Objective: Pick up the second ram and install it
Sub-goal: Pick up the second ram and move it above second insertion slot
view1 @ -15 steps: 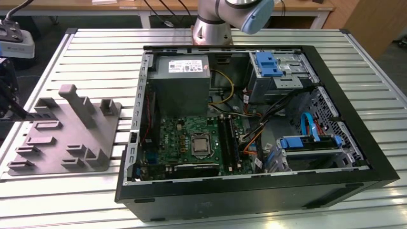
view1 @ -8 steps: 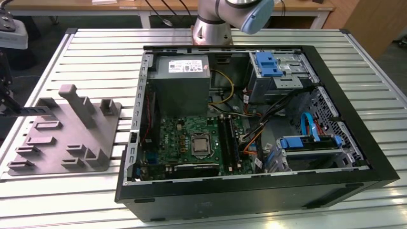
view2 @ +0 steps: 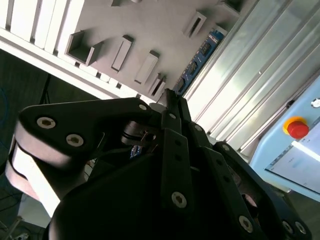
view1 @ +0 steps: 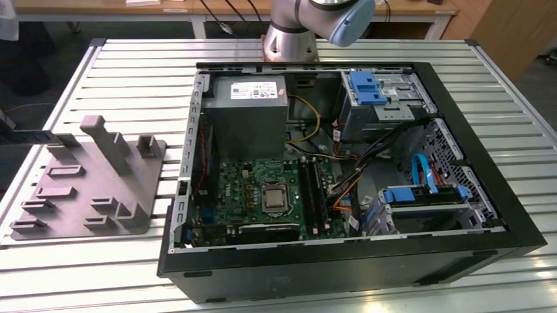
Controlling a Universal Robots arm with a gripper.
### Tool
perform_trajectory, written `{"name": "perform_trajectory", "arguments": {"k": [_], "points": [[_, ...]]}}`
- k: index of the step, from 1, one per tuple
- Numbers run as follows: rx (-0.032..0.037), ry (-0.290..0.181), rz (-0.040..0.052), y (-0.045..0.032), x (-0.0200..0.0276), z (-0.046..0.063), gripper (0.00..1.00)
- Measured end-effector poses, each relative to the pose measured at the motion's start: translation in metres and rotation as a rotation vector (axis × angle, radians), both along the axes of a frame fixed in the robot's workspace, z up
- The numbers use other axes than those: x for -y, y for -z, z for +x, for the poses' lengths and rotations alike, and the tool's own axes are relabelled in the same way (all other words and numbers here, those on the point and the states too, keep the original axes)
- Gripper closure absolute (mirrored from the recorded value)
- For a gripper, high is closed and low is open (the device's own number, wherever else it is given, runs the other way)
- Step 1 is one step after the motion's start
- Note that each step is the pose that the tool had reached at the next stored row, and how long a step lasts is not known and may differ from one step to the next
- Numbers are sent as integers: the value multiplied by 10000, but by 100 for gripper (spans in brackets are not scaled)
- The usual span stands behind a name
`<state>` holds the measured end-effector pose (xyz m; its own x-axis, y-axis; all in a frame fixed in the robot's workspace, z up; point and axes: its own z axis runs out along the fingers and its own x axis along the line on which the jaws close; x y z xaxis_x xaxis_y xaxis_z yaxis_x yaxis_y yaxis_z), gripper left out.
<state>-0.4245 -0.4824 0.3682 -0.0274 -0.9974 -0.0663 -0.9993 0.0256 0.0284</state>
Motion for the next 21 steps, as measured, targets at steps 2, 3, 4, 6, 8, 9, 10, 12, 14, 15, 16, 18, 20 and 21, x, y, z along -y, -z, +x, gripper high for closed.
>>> {"name": "perform_trajectory", "arguments": {"k": [2, 3, 4, 6, 8, 9, 10, 12, 14, 15, 16, 18, 20, 21], "points": [[-1, 1, 0, -89, -2, 0, 86], [0, 0, 0, -133, -3, 0, 86], [0, 0, 0, -181, -4, 0, 86], [-2, 0, 2, -239, -4, 0, 86], [1, 1, 10, -239, -5, -1, 86], [2, 1, 12, -239, -5, -1, 86], [1, 1, 14, -239, -5, -1, 86], [-3, -1, 13, -242, -4, 22, 86], [-1, 0, 14, -241, -4, 97, 86], [-1, 1, 14, -241, -4, 141, 86], [-1, 0, 14, -241, -4, 187, 86], [-1, 0, 14, -240, -4, 280, 86], [-1, 0, 15, -239, -4, 370, 86], [-2, 0, 14, -239, -4, 415, 86]]}}
